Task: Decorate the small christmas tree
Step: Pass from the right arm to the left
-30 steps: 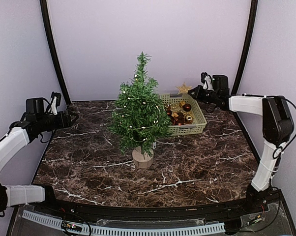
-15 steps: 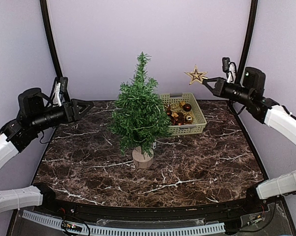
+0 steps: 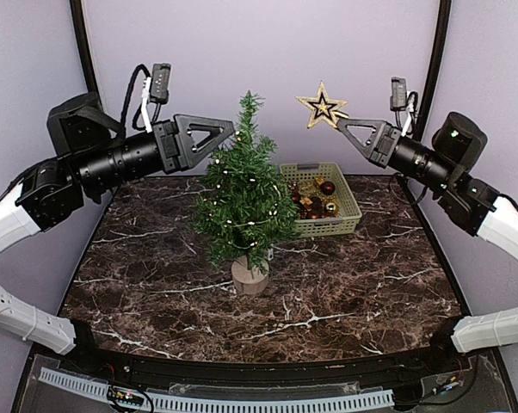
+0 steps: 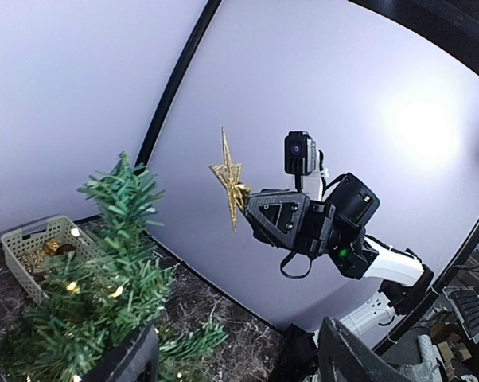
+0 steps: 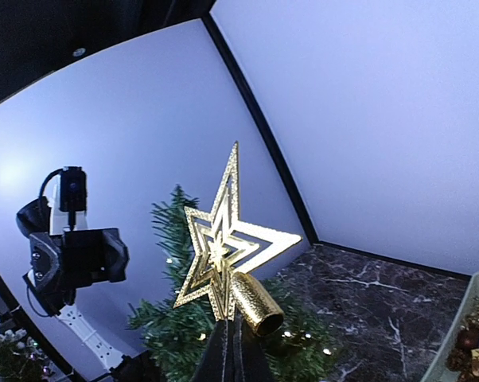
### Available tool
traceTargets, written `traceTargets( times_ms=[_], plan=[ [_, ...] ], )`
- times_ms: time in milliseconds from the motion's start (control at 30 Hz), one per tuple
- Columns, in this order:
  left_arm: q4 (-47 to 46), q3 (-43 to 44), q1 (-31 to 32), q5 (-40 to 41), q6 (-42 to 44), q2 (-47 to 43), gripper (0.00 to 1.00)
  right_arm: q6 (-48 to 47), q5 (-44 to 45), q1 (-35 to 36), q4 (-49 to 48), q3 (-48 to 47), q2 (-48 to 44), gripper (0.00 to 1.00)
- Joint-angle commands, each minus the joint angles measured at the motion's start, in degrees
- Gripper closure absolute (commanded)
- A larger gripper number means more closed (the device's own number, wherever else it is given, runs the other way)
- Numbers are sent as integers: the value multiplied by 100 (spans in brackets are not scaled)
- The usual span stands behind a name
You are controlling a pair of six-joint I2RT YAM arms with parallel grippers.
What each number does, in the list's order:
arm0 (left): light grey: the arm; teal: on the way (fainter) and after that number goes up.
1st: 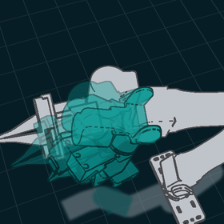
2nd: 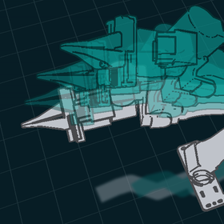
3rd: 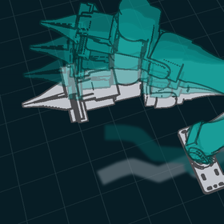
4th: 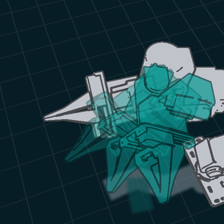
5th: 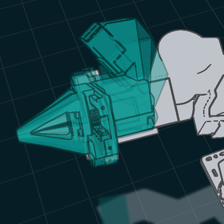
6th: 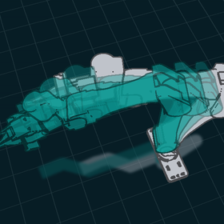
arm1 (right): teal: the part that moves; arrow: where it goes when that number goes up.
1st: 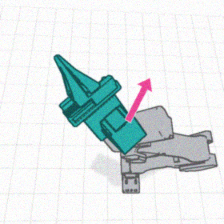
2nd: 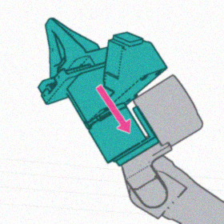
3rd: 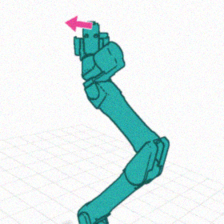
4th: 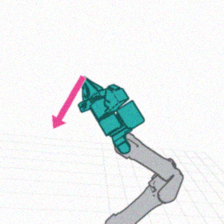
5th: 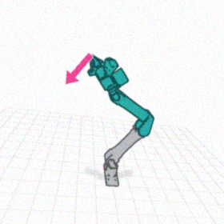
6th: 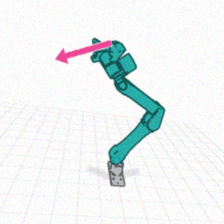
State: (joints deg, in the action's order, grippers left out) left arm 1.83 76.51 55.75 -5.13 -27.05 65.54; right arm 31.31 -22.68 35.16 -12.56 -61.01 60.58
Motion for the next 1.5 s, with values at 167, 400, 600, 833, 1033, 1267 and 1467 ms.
traceTargets(
  times_ms=[167, 400, 600, 833, 1033, 1267, 1467],
  plan=[
    [-940, 705, 199, -427, 26, 789, 24, 203, 347, 1170, -1785, -329, 387, 100],
    [-1086, 887, 217, -823, -66, 992, 21, 4, 439, 1606, -1795, -588, 766, 100],
    [-1051, 785, 217, -696, -92, 917, 31, -85, 499, 1787, -1765, -699, 935, 100],
    [-1040, 705, 217, -614, -121, 908, 71, -226, 598, 1897, -1568, -763, 1017, 100],
    [-1113, 564, 217, -464, -206, 818, 91, -406, 719, 1957, -1329, -755, 1001, 100],
    [-956, 382, 217, -392, -307, 591, 100, -880, 563, 1969, -386, -827, 821, 38],
    [252, 434, 217, -724, -240, 222, 100, -1313, 732, 1952, 1151, -708, 1, 1]
  ],
)
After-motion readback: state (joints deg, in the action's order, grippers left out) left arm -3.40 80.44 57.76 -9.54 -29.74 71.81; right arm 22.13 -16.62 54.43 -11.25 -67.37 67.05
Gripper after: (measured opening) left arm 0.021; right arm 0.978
